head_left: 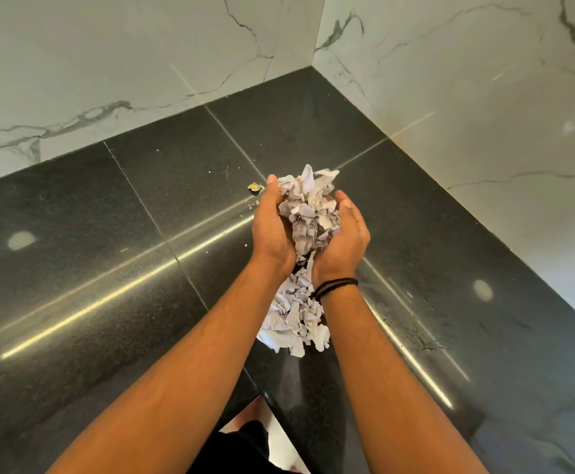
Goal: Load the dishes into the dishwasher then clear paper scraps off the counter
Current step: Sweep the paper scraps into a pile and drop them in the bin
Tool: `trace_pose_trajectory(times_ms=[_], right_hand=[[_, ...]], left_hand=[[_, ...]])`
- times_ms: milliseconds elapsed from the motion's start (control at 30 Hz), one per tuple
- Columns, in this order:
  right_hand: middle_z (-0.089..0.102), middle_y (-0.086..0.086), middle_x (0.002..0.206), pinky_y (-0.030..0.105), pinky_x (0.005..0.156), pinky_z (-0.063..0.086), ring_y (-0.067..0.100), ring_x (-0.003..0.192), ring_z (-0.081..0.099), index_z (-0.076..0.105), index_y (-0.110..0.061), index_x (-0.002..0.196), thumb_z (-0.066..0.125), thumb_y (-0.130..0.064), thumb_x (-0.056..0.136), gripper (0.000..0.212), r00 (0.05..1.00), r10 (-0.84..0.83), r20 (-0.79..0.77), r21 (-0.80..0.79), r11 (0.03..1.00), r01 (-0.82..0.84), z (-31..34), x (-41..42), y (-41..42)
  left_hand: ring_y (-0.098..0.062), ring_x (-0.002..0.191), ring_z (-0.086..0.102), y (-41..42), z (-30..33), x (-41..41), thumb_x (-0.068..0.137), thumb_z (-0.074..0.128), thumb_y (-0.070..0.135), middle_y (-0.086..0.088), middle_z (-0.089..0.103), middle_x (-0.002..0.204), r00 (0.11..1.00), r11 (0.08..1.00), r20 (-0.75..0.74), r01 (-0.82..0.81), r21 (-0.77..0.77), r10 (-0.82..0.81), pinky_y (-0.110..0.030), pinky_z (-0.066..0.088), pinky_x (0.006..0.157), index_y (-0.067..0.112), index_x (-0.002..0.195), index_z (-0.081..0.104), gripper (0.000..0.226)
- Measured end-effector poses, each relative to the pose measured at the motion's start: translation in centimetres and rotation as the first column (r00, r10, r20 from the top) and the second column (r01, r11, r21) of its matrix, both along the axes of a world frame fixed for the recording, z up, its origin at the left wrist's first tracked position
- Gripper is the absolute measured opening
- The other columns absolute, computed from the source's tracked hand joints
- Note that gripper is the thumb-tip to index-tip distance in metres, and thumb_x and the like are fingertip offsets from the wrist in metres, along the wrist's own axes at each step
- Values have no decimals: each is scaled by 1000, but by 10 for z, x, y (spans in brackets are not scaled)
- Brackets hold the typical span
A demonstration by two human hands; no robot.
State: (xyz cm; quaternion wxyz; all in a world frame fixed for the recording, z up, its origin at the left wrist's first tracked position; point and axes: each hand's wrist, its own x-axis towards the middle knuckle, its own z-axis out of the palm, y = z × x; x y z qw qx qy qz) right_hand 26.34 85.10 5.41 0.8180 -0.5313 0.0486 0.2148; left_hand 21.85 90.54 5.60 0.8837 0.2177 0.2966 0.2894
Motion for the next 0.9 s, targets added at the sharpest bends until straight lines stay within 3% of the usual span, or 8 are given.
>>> trace_pose_trajectory(times_ms=[100, 167, 233, 367, 533, 667, 900], right_hand=[[74, 13, 102, 40, 89, 57, 29, 99, 71, 66, 7, 117, 58, -16, 95, 33, 997, 5, -75, 133, 991, 5, 9, 3, -2], [69, 24, 115, 52, 103, 49, 40, 111, 65, 67, 5, 115, 61, -27, 89, 42, 992, 47, -117, 224, 974, -20, 10, 5, -3], [66, 28, 119, 57, 108, 43, 43, 113, 64, 66, 3, 113, 56, -29, 93, 39, 979, 121, -166, 326, 943, -62, 12, 6, -6], [63, 30, 121, 58, 108, 42, 46, 116, 61, 64, 0, 111, 47, -27, 98, 35, 956, 224, -187, 455, 883, -118, 18, 1, -11], [64, 21, 121, 58, 110, 40, 44, 124, 57, 69, -4, 105, 46, -28, 99, 33, 947, 245, -206, 508, 855, -110, 25, -8, -21], [60, 21, 129, 61, 111, 36, 47, 130, 50, 70, -4, 106, 47, -29, 99, 34, 935, 284, -213, 577, 809, -114, 29, -8, -27], [63, 17, 124, 54, 109, 42, 38, 119, 60, 65, -7, 106, 44, -30, 101, 31, 936, 261, -235, 598, 798, -73, 56, -20, -47]], left_hand=[[-35, 105, 69, -9, 15, 1, 105, 37, 50, -22, 68, 115, 994, 998, 104, -18, -66, 25, -47, 56, 96, 4, 106, 69, 56], [-34, 105, 67, -13, 20, 1, 104, 41, 48, -19, 67, 111, 989, 995, 142, -35, -92, 48, -48, 53, 101, 5, 105, 68, 50], [-35, 111, 63, -17, 22, 2, 102, 44, 45, -18, 67, 110, 985, 993, 159, -48, -112, 66, -52, 45, 110, 5, 106, 67, 46], [-36, 116, 60, -27, 21, 2, 101, 45, 40, -19, 64, 116, 974, 989, 210, -58, -133, 85, -53, 42, 112, 5, 113, 63, 41], [-34, 106, 65, -34, 24, -9, 99, 42, 39, -18, 68, 109, 966, 991, 245, -56, -118, 83, -47, 52, 100, 5, 104, 65, 41], [-35, 112, 62, -38, 32, -14, 98, 46, 41, -14, 68, 107, 962, 986, 254, -59, -156, 97, -50, 47, 108, 7, 100, 67, 41], [-44, 132, 53, -53, 49, -22, 98, 47, 47, -26, 59, 133, 937, 986, 331, -58, -159, 108, -59, 40, 112, 6, 131, 56, 54]])
